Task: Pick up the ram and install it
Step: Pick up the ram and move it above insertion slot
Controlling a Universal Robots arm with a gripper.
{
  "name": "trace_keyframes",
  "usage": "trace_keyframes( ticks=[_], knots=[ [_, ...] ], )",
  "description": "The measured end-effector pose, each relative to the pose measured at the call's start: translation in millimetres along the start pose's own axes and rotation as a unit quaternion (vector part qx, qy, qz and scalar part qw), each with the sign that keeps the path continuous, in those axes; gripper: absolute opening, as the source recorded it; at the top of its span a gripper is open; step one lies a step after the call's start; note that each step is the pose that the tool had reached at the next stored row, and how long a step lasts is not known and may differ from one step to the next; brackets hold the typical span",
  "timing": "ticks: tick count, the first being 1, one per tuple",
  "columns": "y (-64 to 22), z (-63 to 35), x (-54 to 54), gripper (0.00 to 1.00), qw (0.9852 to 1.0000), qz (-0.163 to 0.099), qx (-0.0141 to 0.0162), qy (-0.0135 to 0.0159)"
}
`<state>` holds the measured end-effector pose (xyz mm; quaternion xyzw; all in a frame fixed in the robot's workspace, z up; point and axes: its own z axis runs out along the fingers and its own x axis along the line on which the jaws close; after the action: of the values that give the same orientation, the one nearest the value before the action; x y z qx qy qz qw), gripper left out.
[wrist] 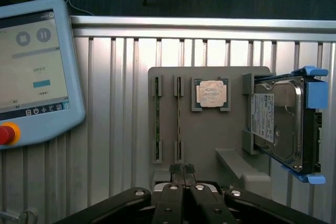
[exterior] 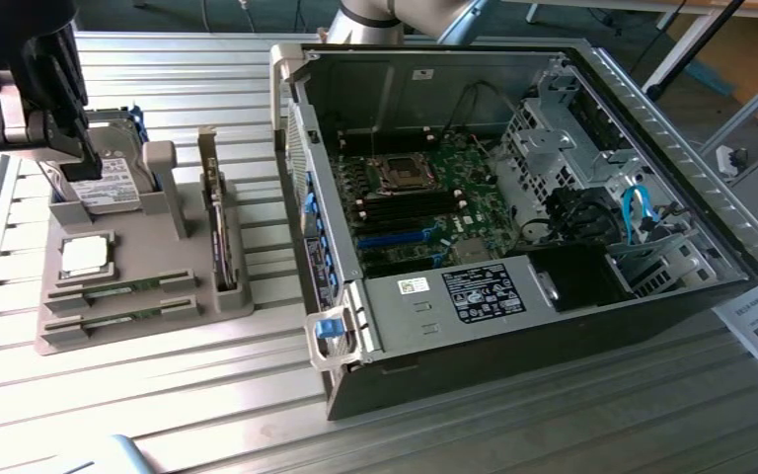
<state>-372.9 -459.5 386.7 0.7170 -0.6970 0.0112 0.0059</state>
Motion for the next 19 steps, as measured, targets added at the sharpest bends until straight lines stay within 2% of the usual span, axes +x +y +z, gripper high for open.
trace_keyframes(
  ticks=[4,8,19],
  knots=[
    [0.0,0.0,0.0,0.11,1.0000,0.000,0.0001,0.0000],
    [-1.3,0.2,0.7,0.11,1.0000,0.000,-0.0021,-0.0034],
    [4.8,1.2,0.6,0.11,1.0000,0.000,-0.0020,-0.0034]
  ],
)
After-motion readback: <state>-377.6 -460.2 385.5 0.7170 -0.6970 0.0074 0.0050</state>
